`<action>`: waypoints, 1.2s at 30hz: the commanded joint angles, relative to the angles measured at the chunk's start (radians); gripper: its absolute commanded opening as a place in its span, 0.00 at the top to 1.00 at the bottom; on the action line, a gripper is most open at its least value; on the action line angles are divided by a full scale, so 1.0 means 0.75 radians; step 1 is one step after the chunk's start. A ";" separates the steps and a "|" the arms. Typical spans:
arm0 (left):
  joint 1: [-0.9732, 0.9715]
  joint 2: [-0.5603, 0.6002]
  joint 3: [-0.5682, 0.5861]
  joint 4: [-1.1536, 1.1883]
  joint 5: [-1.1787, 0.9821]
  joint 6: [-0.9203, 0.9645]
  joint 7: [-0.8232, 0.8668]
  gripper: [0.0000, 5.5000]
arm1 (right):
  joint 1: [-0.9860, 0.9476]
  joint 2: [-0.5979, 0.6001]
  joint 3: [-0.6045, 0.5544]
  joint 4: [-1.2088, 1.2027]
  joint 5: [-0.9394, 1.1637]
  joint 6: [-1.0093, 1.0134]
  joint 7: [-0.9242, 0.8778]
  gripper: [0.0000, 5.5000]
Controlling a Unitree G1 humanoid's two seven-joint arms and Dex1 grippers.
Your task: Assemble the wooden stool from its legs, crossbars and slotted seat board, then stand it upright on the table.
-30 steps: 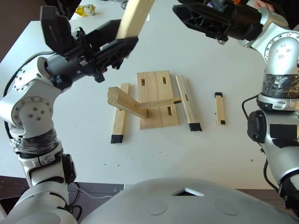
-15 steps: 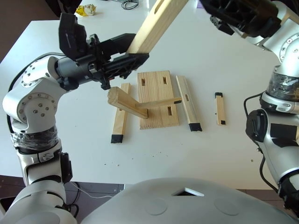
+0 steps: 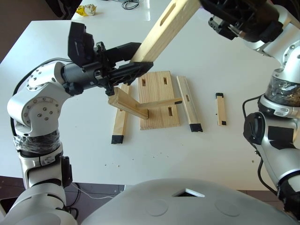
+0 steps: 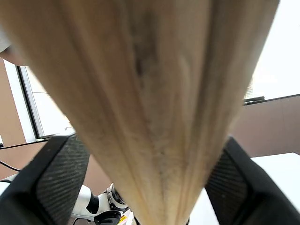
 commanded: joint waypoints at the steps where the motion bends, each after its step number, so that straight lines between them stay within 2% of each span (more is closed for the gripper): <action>1: 0.003 0.011 -0.005 0.003 0.003 -0.005 -0.009 0.63 | 0.023 -0.005 -0.023 -0.034 0.048 0.016 -0.054 0.46; 7: 0.020 0.011 -0.006 -0.007 0.006 -0.009 -0.017 0.63 | 0.045 0.008 -0.045 -0.036 0.109 0.034 -0.140 0.60; 15: 0.029 -0.021 -0.012 -0.046 0.011 -0.039 0.016 0.63 | 0.076 0.009 -0.044 -0.023 0.198 0.083 -0.199 0.60; 19: 0.044 -0.058 0.006 -0.045 0.030 -0.052 0.111 0.63 | 0.044 -0.013 -0.032 0.013 0.208 0.103 -0.190 0.60; 20: 0.048 -0.062 0.010 -0.054 0.009 -0.038 0.123 0.56 | 0.033 -0.023 -0.029 0.032 0.198 0.103 -0.174 0.60; 29: 0.090 -0.075 0.031 -0.089 0.017 -0.073 0.176 0.33 | -0.045 -0.069 0.019 0.109 0.040 0.022 -0.074 0.62; 36: 0.085 -0.039 0.018 -0.006 0.116 -0.150 0.132 0.32 | -0.071 -0.066 0.032 0.112 -0.136 -0.148 -0.017 0.63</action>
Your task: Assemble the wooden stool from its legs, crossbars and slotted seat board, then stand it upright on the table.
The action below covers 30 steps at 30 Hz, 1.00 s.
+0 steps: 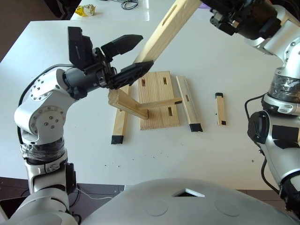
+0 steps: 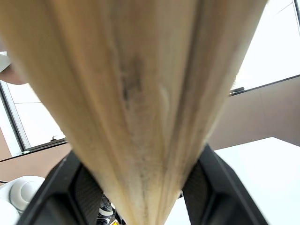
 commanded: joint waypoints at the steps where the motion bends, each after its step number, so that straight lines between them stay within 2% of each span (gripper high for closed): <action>1: -0.032 0.040 -0.009 0.095 0.062 -0.034 -0.051 0.32 | -0.047 -0.010 -0.003 -0.011 -0.125 -0.154 0.026 0.63; 5: -0.070 0.079 -0.038 0.183 0.125 -0.049 -0.109 0.32 | -0.021 -0.038 -0.003 -0.004 -0.249 -0.293 0.069 0.63; 9: -0.073 0.183 -0.011 0.251 0.220 -0.092 -0.169 0.32 | 0.100 -0.081 0.050 -0.085 -0.401 -0.423 0.127 0.63; 12: -0.156 0.216 0.101 0.369 0.242 -0.118 -0.089 0.32 | 0.310 -0.136 0.145 -0.211 -0.558 -0.556 0.200 0.63; 14: -0.191 0.184 0.185 0.374 0.204 -0.108 0.025 0.32 | 0.411 -0.163 0.177 -0.251 -0.631 -0.628 0.234 0.63; 16: -0.180 0.112 0.205 0.315 0.245 -0.115 0.193 0.32 | 0.472 -0.185 0.182 -0.271 -0.683 -0.683 0.251 0.63; 18: -0.142 -0.012 0.190 0.208 0.320 -0.116 0.452 0.32 | 0.506 -0.216 0.180 -0.276 -0.720 -0.724 0.280 0.63; 25: -0.118 -0.577 0.015 -0.011 0.660 -0.130 1.327 0.32 | 0.502 -0.375 0.193 -0.234 -0.766 -0.784 0.500 0.63; 27: -0.076 -0.666 -0.060 -0.026 0.807 -0.159 1.468 0.32 | 0.545 -0.395 0.233 -0.256 -0.767 -0.801 0.584 0.63; 30: -0.069 -0.754 -0.069 -0.008 0.927 -0.182 1.611 0.32 | 0.562 -0.392 0.253 -0.307 -0.718 -0.765 0.629 0.63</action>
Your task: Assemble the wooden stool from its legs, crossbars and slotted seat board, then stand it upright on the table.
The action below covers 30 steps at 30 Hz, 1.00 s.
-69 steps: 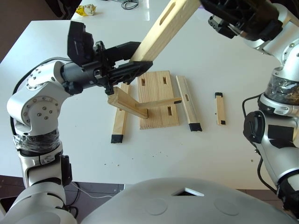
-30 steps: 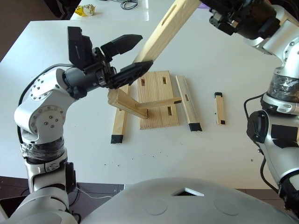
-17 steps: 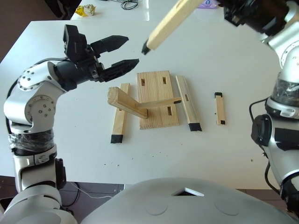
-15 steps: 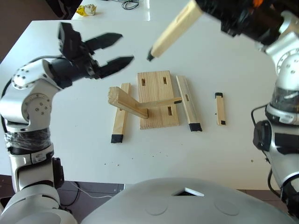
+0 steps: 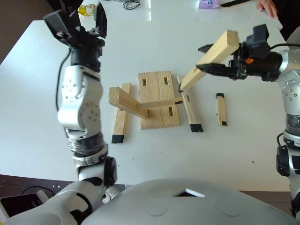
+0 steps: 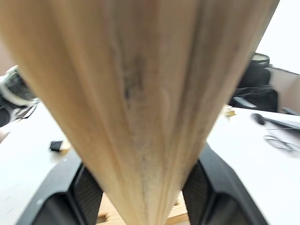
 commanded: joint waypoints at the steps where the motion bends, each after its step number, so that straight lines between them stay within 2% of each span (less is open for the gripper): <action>1: 0.017 -0.118 0.002 0.028 0.136 -0.028 0.192 0.32 | 0.028 -0.006 0.035 -0.083 0.053 0.023 0.062 0.63; 3: 0.014 -0.183 0.014 0.053 0.140 -0.030 0.242 0.32 | 0.049 0.006 0.043 -0.127 0.066 0.023 0.061 0.63; 10: 0.029 -0.310 -0.111 0.177 0.166 -0.109 0.199 0.32 | 0.134 0.036 0.070 -0.182 0.034 -0.023 0.034 0.63; 18: 0.032 -0.296 -0.080 0.230 0.168 -0.170 0.182 0.32 | 0.161 0.027 0.063 -0.141 -0.009 -0.090 0.033 0.63; 23: 0.052 -0.194 0.065 0.139 0.154 -0.134 0.194 0.32 | 0.159 0.007 0.011 -0.171 0.069 -0.036 0.022 0.63; 30: 0.018 0.028 0.390 0.079 0.074 -0.061 0.182 0.32 | 0.179 0.008 -0.183 -0.139 0.290 0.117 -0.072 0.63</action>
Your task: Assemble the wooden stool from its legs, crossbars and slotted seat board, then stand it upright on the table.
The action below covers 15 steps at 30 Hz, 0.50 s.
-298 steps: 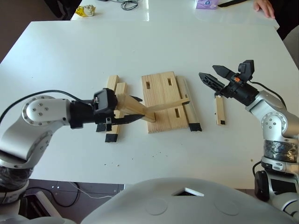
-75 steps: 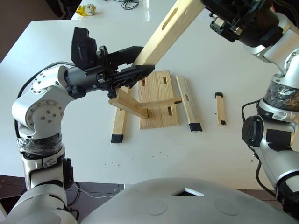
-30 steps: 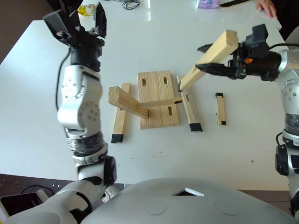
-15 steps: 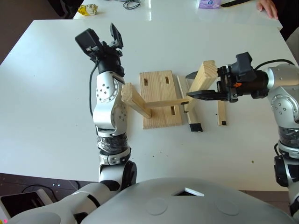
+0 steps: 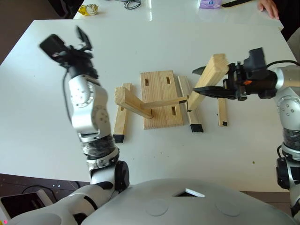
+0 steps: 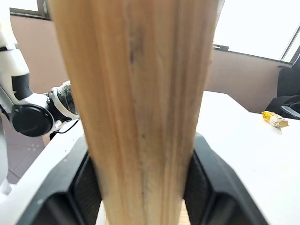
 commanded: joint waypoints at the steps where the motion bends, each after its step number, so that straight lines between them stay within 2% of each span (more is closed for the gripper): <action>1: -0.017 0.121 0.196 0.004 -0.075 0.047 -0.001 0.32 | -0.003 -0.008 -0.111 0.046 0.125 0.104 -0.063 0.63; 4: -0.020 0.131 0.248 0.019 -0.106 0.050 0.012 0.32 | 0.020 0.003 -0.106 0.073 0.112 0.087 -0.048 0.63; 6: -0.040 0.117 0.227 0.012 -0.129 0.062 0.005 0.32 | 0.045 0.003 -0.098 0.076 0.090 0.064 -0.036 0.63; 9: -0.070 0.059 0.064 -0.048 -0.209 0.143 -0.080 0.32 | 0.018 0.017 -0.129 0.072 0.124 0.096 -0.095 0.63; 11: -0.079 0.026 -0.028 -0.121 -0.342 0.241 -0.153 0.32 | -0.108 0.019 -0.162 0.169 0.095 0.069 -0.161 0.63; 12: -0.085 0.060 -0.052 -0.152 -0.369 0.268 -0.201 0.32 | -0.190 0.006 -0.165 0.248 0.041 0.023 -0.182 0.63; 15: -0.160 0.215 0.025 -0.148 -0.414 0.302 -0.282 0.32 | -0.413 -0.002 -0.177 0.442 -0.081 -0.094 -0.273 0.63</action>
